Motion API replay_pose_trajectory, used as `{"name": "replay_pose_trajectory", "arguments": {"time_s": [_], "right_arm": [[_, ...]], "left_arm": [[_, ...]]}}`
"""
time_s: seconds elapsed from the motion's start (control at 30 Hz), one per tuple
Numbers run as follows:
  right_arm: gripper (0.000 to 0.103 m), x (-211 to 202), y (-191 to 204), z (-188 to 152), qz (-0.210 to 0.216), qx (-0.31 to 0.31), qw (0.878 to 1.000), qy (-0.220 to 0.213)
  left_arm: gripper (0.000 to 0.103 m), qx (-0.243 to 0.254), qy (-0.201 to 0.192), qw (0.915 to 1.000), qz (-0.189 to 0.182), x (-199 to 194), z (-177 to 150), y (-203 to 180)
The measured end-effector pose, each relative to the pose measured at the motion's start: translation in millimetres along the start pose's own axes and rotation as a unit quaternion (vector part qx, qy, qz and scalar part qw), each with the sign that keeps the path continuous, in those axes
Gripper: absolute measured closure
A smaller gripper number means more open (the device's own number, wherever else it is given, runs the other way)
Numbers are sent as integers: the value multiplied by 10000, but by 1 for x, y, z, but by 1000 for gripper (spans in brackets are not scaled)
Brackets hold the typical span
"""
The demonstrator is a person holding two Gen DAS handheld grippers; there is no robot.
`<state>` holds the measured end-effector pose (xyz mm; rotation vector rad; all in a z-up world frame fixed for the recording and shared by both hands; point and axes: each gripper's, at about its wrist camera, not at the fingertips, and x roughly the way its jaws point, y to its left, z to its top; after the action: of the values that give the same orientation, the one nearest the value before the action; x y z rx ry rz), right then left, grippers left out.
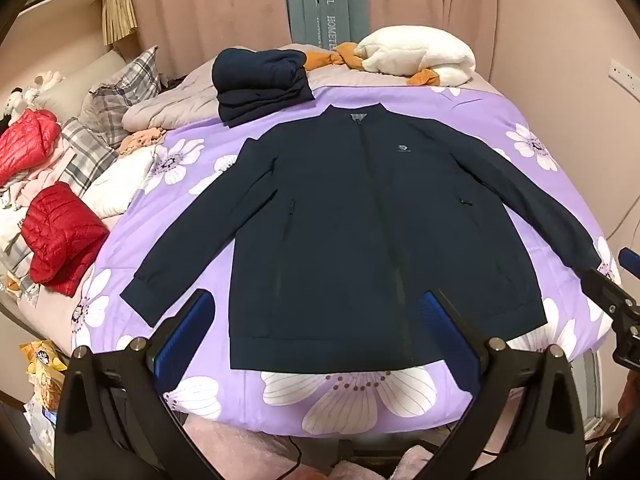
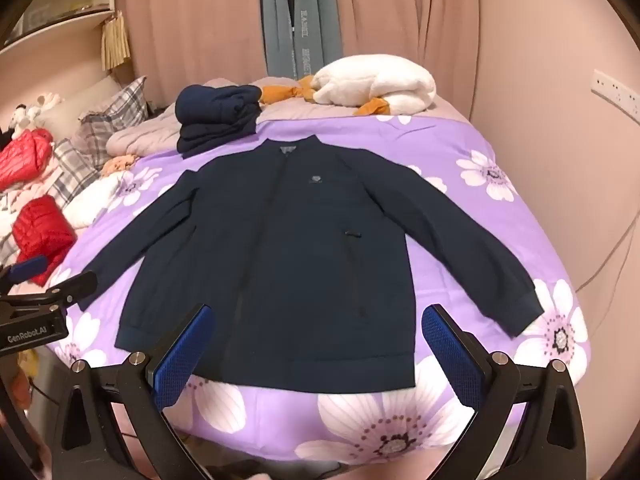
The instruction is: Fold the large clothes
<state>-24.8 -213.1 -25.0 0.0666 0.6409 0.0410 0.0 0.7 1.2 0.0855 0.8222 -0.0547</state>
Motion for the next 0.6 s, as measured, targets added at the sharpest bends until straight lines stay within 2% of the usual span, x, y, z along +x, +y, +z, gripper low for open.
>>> {"name": "replay_pose_trajectory", "arguments": {"time_s": [0.2,0.6], "right_arm": [[0,4,2,0,-29,12,9999,128],[0,2,1,1,27,21,10000,19]], "left_arm": [[0,-2,52,10000,32,3,3,-2],[0,46,-37,10000,68,1,-1,-2]]}}
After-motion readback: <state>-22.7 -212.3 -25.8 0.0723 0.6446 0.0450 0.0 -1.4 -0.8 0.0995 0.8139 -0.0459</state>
